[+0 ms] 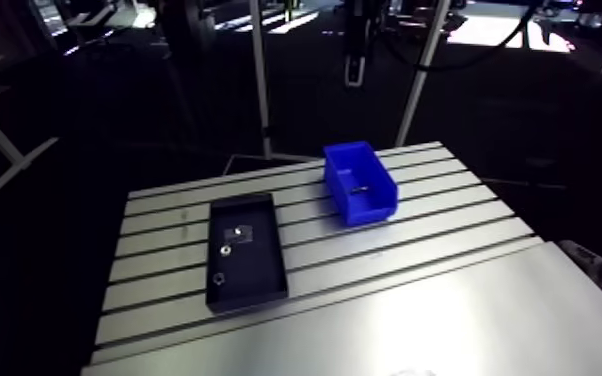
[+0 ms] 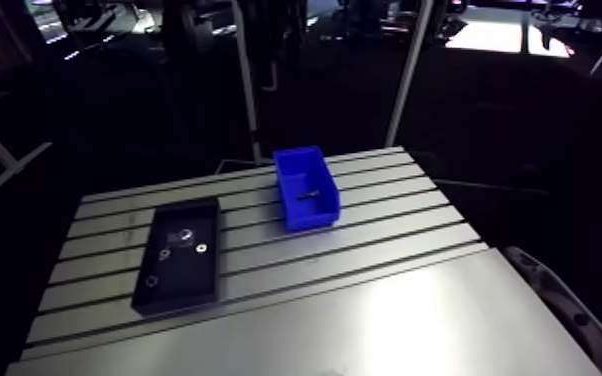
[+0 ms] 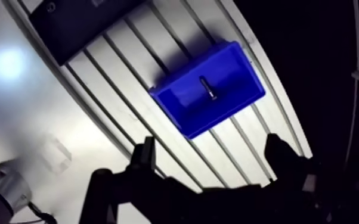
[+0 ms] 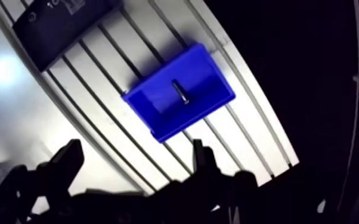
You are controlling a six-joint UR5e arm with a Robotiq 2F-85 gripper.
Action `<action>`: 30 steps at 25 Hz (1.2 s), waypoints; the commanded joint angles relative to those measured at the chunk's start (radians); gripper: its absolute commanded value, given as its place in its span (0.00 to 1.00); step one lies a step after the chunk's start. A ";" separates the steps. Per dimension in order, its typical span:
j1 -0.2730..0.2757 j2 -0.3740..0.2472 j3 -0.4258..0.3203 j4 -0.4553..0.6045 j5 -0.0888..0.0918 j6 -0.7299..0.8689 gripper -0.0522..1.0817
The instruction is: Pick up the M10 bolt from the tray and put it into the blue bin.
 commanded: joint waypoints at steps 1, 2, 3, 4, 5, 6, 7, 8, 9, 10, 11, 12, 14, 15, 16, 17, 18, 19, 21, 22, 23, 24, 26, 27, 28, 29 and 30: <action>0.093 -0.120 -0.074 0.156 0.027 0.875 0.05; 0.099 -0.123 -0.074 0.177 0.027 0.900 0.05; 0.105 -0.130 -0.077 0.205 0.027 0.920 0.05; 0.113 -0.144 -0.083 0.235 0.027 0.937 0.05; 0.120 -0.153 -0.090 0.251 0.027 0.949 0.05; 0.130 -0.163 -0.093 0.257 0.029 0.960 0.05; 0.140 -0.172 -0.094 0.258 0.029 0.966 0.05; 0.142 -0.180 -0.094 0.266 0.030 0.969 0.05; 0.142 -0.187 -0.094 0.280 0.035 0.970 0.05; 0.142 -0.190 -0.094 0.297 0.038 0.970 0.05; 0.142 -0.192 -0.093 0.306 0.042 0.970 0.05; 0.143 -0.192 -0.091 0.309 0.050 0.975 0.05; 0.145 -0.192 -0.090 0.307 0.052 0.992 0.05; 0.145 -0.192 -0.090 0.307 0.050 0.992 0.05; 0.145 -0.190 -0.086 0.306 0.047 0.992 0.05; 0.145 -0.190 -0.080 0.303 0.039 0.992 0.05; 0.145 -0.187 -0.079 0.303 0.036 0.992 0.05; 0.145 -0.186 -0.076 0.301 0.035 0.992 0.05; 0.145 -0.183 -0.071 0.300 0.036 0.993 0.05; 0.145 -0.183 -0.068 0.297 0.038 0.993 0.05; 0.145 -0.181 -0.068 0.289 0.036 0.993 0.05; 0.145 -0.181 -0.068 0.286 0.038 0.992 0.05; 0.143 -0.183 -0.067 0.286 0.038 0.992 0.05; 0.143 -0.184 -0.060 0.286 0.038 0.992 0.05; 0.142 -0.186 -0.056 0.286 0.039 0.992 0.05; 0.142 -0.187 -0.051 0.286 0.039 0.993 0.05; 0.142 -0.190 -0.043 0.284 0.041 0.993 0.05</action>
